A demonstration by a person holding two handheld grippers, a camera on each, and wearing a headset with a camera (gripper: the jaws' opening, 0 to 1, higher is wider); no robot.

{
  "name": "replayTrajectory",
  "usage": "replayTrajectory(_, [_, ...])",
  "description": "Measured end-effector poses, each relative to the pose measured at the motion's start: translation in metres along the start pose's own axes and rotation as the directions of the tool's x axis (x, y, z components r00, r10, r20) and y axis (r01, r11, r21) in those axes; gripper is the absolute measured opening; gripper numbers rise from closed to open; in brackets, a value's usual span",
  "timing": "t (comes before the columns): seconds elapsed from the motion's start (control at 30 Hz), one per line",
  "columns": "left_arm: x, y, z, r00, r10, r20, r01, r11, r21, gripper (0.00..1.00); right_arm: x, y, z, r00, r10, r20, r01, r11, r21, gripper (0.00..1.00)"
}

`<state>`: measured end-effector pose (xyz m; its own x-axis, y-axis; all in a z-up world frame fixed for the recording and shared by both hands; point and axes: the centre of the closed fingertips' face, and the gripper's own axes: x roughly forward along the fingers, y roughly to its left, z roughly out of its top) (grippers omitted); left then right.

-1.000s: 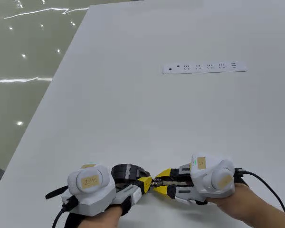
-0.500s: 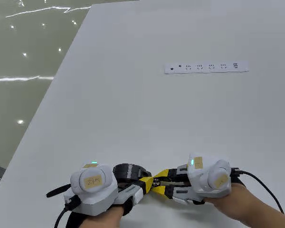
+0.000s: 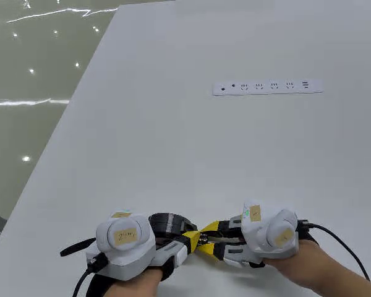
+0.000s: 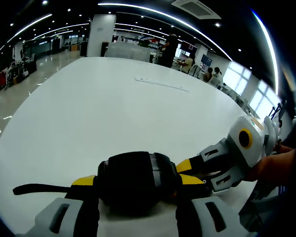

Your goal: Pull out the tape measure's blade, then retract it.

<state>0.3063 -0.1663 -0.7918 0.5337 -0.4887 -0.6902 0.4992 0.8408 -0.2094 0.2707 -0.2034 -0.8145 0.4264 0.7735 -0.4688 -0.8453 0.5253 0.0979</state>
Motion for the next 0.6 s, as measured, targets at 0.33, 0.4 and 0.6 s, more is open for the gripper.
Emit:
replayTrajectory(0.33, [0.0003, 0.0, 0.0001, 1.0, -0.005, -0.007, 0.005, 1.0, 0.015, 0.61, -0.0025, 0.001, -0.0003, 1.0, 0.003, -0.007, -0.003, 1.0, 0.014, 0.15])
replayTrajectory(0.4, [0.0005, 0.0003, 0.0001, 0.9999, -0.009, -0.014, 0.009, 1.0, 0.01, 0.62, -0.0042, 0.0015, -0.001, 0.9999, 0.007, -0.008, -0.007, 1.0, 0.026, 0.16])
replayTrajectory(0.6, [-0.0002, -0.0009, -0.0024, 0.9994, -0.025, -0.023, 0.025, 0.999, 0.039, 0.62, -0.0101, 0.003, -0.0022, 0.9999, 0.004, -0.015, -0.004, 0.999, 0.037, 0.22])
